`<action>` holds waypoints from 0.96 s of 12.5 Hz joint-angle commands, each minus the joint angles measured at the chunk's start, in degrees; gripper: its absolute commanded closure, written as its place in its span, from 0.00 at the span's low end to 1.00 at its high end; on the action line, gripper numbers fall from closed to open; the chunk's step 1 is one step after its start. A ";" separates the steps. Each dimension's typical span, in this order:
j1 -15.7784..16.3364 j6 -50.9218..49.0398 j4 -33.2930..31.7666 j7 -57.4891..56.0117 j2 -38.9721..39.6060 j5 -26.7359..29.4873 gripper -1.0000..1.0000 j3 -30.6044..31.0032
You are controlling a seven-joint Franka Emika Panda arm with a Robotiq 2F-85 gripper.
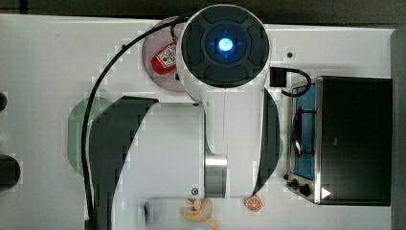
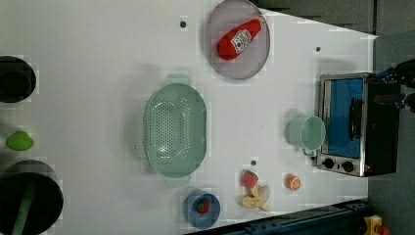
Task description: Drag strainer left to right.
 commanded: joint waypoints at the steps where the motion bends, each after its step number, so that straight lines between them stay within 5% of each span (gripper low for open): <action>1: -1.34 -14.22 -17.06 8.81 -31.72 -1.10 0.21 -1.31; 3: -1.30 -13.80 -17.06 8.80 -31.72 -1.10 0.00 -1.16; 7: 0.42 -8.87 -17.06 8.81 -29.73 -0.36 0.00 3.80; 12: 1.80 -0.09 -17.09 11.70 -20.88 -0.35 0.00 18.17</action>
